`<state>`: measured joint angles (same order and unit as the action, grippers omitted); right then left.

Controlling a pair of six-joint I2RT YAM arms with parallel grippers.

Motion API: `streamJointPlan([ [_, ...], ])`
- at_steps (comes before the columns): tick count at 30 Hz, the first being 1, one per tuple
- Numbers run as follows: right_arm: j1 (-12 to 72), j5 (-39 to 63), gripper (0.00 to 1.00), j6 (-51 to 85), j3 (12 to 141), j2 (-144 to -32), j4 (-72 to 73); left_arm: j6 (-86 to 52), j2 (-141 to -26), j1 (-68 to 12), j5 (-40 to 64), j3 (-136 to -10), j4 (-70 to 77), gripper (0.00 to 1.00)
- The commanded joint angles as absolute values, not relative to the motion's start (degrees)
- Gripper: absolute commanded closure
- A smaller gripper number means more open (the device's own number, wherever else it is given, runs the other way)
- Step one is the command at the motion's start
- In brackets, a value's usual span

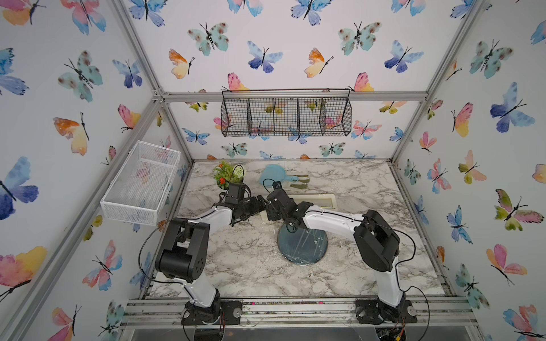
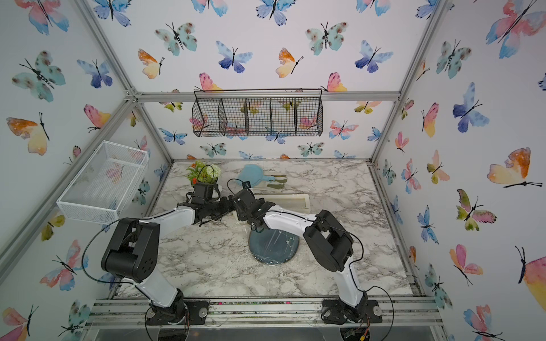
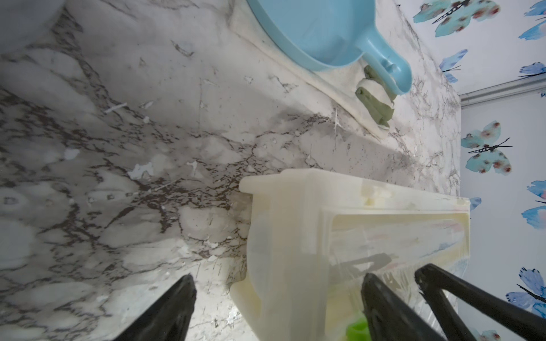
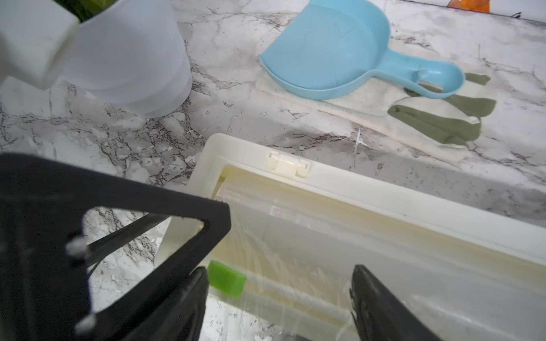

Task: Wrap the plate with plastic wrap
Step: Tear off the plastic wrap from the plastic wrap cutting box.

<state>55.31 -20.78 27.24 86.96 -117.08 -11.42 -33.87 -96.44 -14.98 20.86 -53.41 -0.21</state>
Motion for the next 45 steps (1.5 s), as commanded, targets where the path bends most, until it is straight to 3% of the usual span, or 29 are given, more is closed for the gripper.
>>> streamJointPlan([
  [1,55.5,-19.4,0.21,26.6,89.1,-119.0,-9.9,-31.8,-98.0,-15.5,21.0,-52.1,-0.7,0.17],
  [5,55.5,-19.1,0.21,26.5,90.3,-120.3,-10.1,-31.4,-98.4,-15.3,20.3,-50.9,-1.0,0.34],
  [7,55.6,-18.4,0.21,27.0,90.2,-120.4,-9.8,-31.3,-98.3,-15.1,20.0,-50.5,-1.1,0.38],
  [22,55.6,-16.5,0.22,28.0,89.7,-120.1,-8.8,-31.0,-99.3,-14.4,19.7,-50.3,-2.0,0.47],
  [38,55.6,-11.5,0.24,29.4,81.3,-119.7,-2.1,-31.1,-99.7,-14.2,21.1,-50.4,-2.1,0.48],
  [45,55.6,-19.9,0.33,30.8,85.0,-121.8,-10.2,-30.7,-100.3,-14.3,20.0,-50.7,-3.1,0.5],
])
